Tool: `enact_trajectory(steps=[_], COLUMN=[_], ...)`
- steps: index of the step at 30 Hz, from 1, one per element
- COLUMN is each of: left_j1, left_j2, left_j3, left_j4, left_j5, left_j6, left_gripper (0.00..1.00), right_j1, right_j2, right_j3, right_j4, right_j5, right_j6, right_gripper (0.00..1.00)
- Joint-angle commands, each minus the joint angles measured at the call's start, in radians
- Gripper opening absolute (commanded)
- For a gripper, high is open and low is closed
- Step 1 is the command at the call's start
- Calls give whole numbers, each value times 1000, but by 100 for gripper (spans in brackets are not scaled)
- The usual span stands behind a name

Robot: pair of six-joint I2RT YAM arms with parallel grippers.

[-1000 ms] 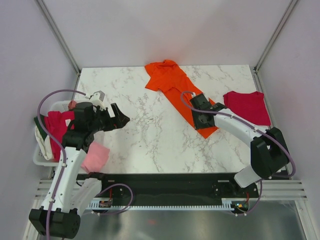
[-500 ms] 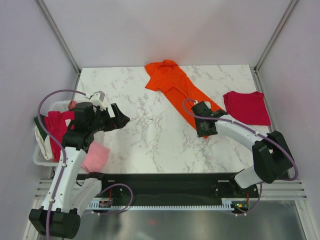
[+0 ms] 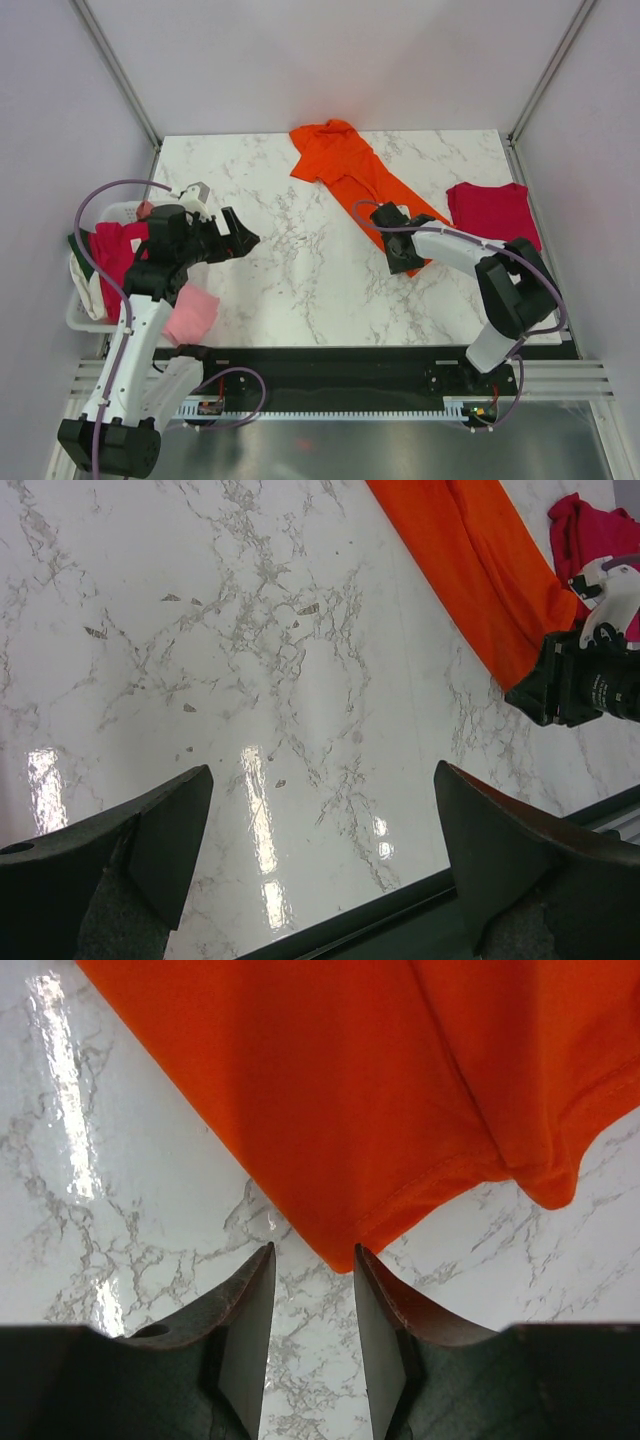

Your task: Fold and stack the t-shirts

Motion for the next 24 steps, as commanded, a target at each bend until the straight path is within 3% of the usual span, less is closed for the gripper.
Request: enact_trajectory(steps=[1, 4, 7, 10, 11, 15, 19, 21, 22, 23, 24], left_j1=[-3, -3, -3, -3, -3, -3, -3, -3, -3, -3, -3], left_j2=[-16, -17, -19, -17, -17, -16, -11, -5, -3, -2, 1], left_j3=[1, 1, 1, 1, 1, -1, -4, -4, -4, -5, -5], left_j4=[-8, -10, -10, -10, -10, -10, -10, -10, -10, -10, -10], left_j5=[8, 8, 5, 5, 5, 9, 5, 2, -3, -5, -6], left_j6=[21, 23, 21, 23, 23, 21, 18, 15, 14, 12, 11], left_gripper=[100, 100, 100, 100, 100, 100, 100, 100, 100, 100, 100], right_j1=[2, 2, 5, 22, 34, 160, 405, 465, 499, 505, 507], right_j2=[51, 71, 80, 86, 88, 77, 131, 160, 175, 175, 168], right_j3=[51, 45, 25, 8, 5, 5, 106, 212, 239, 280, 293], right_j4=[17, 9, 3, -5, -12, 10, 61, 131, 167, 228, 242], right_j5=[52, 95, 102, 80, 62, -111, -191, -249, -288, -317, -335], right_j6=[-13, -7, -1, 4, 18, 109, 303, 358, 384, 398, 404], right_gripper=[45, 43, 33, 12, 1, 0, 0, 8, 21, 55, 65])
